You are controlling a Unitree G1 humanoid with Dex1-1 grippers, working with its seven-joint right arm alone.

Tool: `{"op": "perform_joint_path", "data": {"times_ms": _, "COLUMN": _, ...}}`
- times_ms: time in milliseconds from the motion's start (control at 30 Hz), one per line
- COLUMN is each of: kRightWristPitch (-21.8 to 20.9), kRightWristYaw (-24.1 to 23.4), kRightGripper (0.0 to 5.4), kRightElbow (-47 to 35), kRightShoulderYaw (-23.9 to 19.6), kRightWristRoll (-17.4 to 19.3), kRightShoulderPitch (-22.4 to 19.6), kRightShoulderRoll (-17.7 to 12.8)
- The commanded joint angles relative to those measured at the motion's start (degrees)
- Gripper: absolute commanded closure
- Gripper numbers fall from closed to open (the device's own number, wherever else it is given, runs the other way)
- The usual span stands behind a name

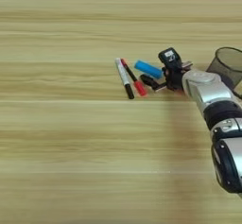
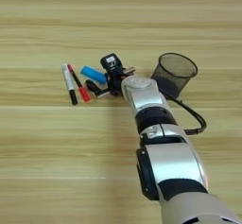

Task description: Move the objects on the table

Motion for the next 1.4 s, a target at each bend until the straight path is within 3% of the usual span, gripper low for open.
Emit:
{"op": "perform_joint_path", "data": {"times_ms": 33, "kRightWristPitch": 0.92, "kRightWristYaw": 0.71, "kRightGripper": 0.03, "kRightElbow": -0.53, "kRightShoulderYaw": 0.73, "kRightWristRoll": -0.25, "kRightShoulderPitch": -2.71, "kRightShoulderRoll": -0.43}}
{"op": "perform_joint_path", "data": {"times_ms": 267, "kRightWristPitch": 1.19, "kRightWristYaw": 1.14, "kRightGripper": 0.29, "kRightElbow": 0.04, "kRightShoulderYaw": 0.82, "kRightWristRoll": -0.27, "kRightShoulderPitch": -2.97, "kRightShoulderRoll": -0.38}}
{"op": "perform_joint_path", "data": {"times_ms": 1000, "kRightWristPitch": 0.91, "kRightWristYaw": 1.17, "kRightGripper": 2.47, "kRightElbow": 0.81, "kRightShoulderYaw": 1.11, "kRightWristRoll": -0.32, "kRightShoulderPitch": -3.32, "kRightShoulderRoll": -0.31}}
{"op": "perform_joint_path", "data": {"times_ms": 1133, "kRightWristPitch": 0.81, "kRightWristYaw": 0.90, "kRightGripper": 3.07, "kRightElbow": 0.58, "kRightShoulderYaw": 1.19, "kRightWristRoll": -0.41, "kRightShoulderPitch": -3.11, "kRightShoulderRoll": -0.37}}
{"op": "perform_joint_path", "data": {"times_ms": 1300, "kRightWristPitch": 1.46, "kRightWristYaw": -0.01, "kRightGripper": 3.80, "kRightElbow": -2.76, "kRightShoulderYaw": 1.21, "kRightWristRoll": -0.45, "kRightShoulderPitch": -1.47, "kRightShoulderRoll": -0.56}}
{"op": "perform_joint_path", "data": {"times_ms": 1400, "kRightWristPitch": 2.78, "kRightWristYaw": -0.16, "kRightGripper": 3.97, "kRightElbow": -7.05, "kRightShoulderYaw": 1.22, "kRightWristRoll": -0.32, "kRightShoulderPitch": 0.46, "kRightShoulderRoll": -0.95}}
